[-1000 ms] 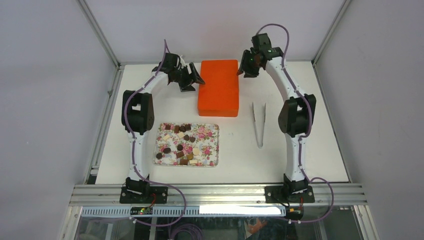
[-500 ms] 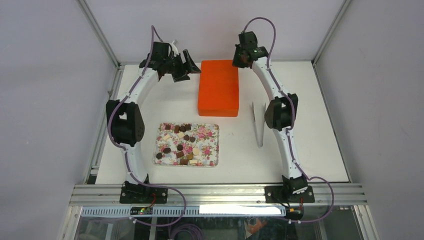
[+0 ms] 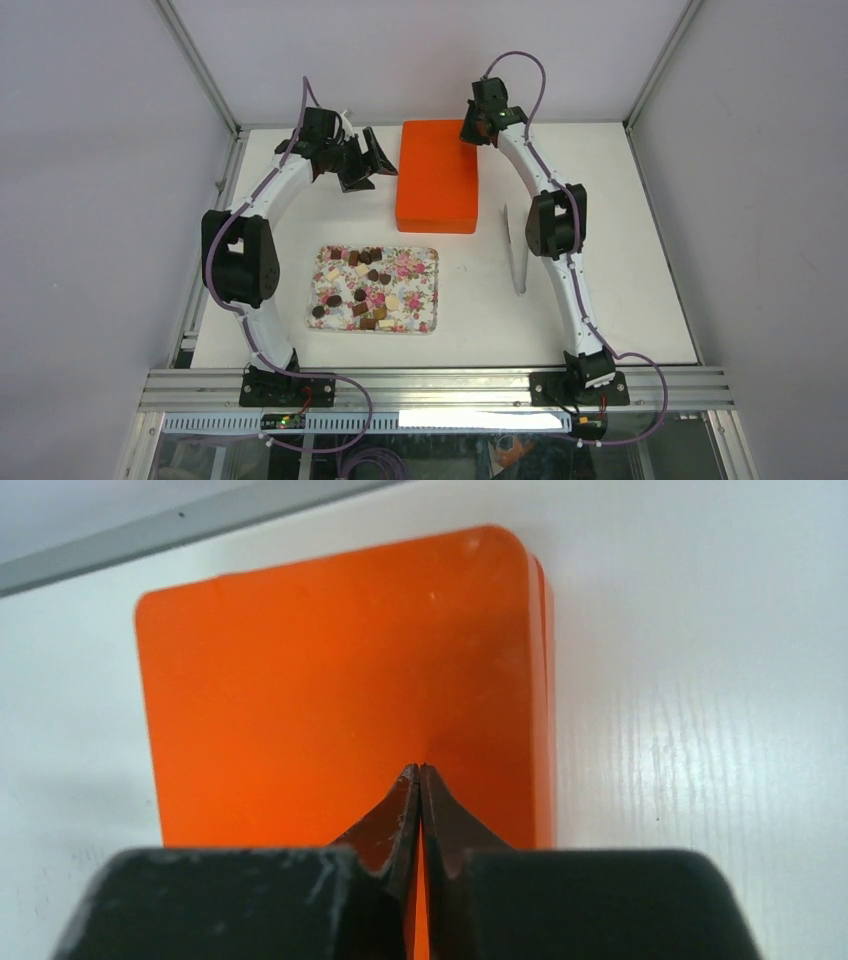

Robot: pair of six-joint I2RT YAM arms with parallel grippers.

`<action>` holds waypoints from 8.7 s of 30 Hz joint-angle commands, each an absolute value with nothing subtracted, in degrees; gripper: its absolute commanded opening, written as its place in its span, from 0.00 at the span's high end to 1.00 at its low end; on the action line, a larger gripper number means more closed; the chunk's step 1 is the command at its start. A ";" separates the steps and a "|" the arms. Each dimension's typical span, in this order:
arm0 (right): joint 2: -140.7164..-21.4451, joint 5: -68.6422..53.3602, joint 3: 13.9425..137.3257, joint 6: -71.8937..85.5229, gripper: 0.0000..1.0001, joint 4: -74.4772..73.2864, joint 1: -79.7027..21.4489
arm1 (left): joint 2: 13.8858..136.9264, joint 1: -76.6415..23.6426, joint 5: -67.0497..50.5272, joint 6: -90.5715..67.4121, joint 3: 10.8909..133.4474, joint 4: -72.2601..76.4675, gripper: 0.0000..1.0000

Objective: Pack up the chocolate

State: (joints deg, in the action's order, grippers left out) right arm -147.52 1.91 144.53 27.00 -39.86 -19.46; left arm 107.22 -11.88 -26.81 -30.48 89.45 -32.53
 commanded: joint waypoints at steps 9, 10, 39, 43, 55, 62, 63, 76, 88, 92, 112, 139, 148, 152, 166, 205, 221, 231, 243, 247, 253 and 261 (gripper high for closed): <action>-143.86 10.50 153.18 24.09 0.92 -32.77 -18.95 | 99.36 -11.25 -25.49 -30.45 89.75 -31.21 0.19; -145.28 10.91 153.86 24.41 0.92 -32.24 -18.84 | 99.21 -11.25 -25.49 -30.54 89.67 -31.26 0.19; -140.56 8.05 148.69 23.83 0.83 -31.65 -18.32 | 96.27 -12.04 -25.86 -31.46 84.96 -31.53 0.19; -141.41 5.54 147.33 23.88 0.53 -35.17 -16.96 | 95.45 -12.49 -25.50 -32.02 83.52 -31.55 0.18; -145.37 -4.63 148.88 26.02 0.26 -37.68 -13.77 | 92.81 -22.04 -22.50 -41.81 73.80 -27.34 0.19; -143.66 -16.10 138.66 28.94 0.19 -37.12 -11.46 | 96.25 -22.01 -21.49 -44.66 71.34 -23.18 0.17; -143.31 -17.17 137.37 28.66 0.19 -37.11 -11.43 | 96.96 -21.98 -21.19 -44.73 71.44 -23.04 0.17; -133.47 -22.08 112.88 30.12 0.49 -30.28 -9.72 | 105.00 -20.66 -21.05 -45.14 75.17 -23.24 0.20; -116.00 -24.35 83.07 34.90 0.59 -20.26 -11.30 | 110.64 -15.56 -22.50 -41.76 81.95 -25.09 0.21; -113.20 -25.10 78.47 35.40 0.58 -19.59 -12.92 | 111.46 -14.99 -23.22 -40.99 83.45 -25.75 0.21; -114.64 -34.79 75.72 43.02 0.67 -11.02 -10.46 | 103.63 -16.94 -29.23 -45.39 74.76 -25.09 0.25; -102.87 -30.39 55.82 52.52 0.75 -1.97 -20.73 | 117.20 -14.65 -28.15 -42.60 90.89 -27.91 0.27; -98.45 -27.15 63.65 46.13 0.49 -13.21 -23.10 | 121.04 -14.59 -27.64 -41.40 98.69 -29.26 0.27; -94.42 -21.54 71.43 37.87 0.37 -24.39 -20.40 | 119.97 -14.59 -26.30 -40.10 100.49 -30.13 0.26; -111.07 4.80 108.63 19.75 1.00 -55.95 -12.75 | 113.04 -14.50 -21.94 -36.93 99.94 -33.30 0.25; -125.49 12.26 137.79 18.58 1.00 -62.01 -12.19 | 102.82 -14.33 -21.18 -33.82 90.14 -36.28 0.23; -137.75 11.81 130.76 20.44 1.00 -61.16 -9.32 | 100.66 -14.33 -20.54 -33.81 87.10 -36.14 0.22; -116.84 10.37 131.11 20.67 1.00 -55.67 -9.37 | 99.29 -14.33 -20.76 -34.26 86.62 -36.12 0.22; -85.09 5.58 102.10 16.23 0.28 -48.13 -9.57 | 83.31 -14.26 -12.57 -28.79 84.12 -38.71 0.01; -70.22 11.12 85.47 17.03 0.17 -48.07 -9.57 | 76.58 -14.24 -1.27 -27.36 82.16 -44.40 0.01; -55.10 17.25 68.98 23.45 0.15 -52.48 -9.49 | 66.86 -14.16 8.72 -26.99 76.74 -50.81 0.01; -41.47 21.11 58.47 32.06 0.15 -56.32 -9.49 | 57.31 -14.15 11.39 -29.96 68.50 -51.31 0.01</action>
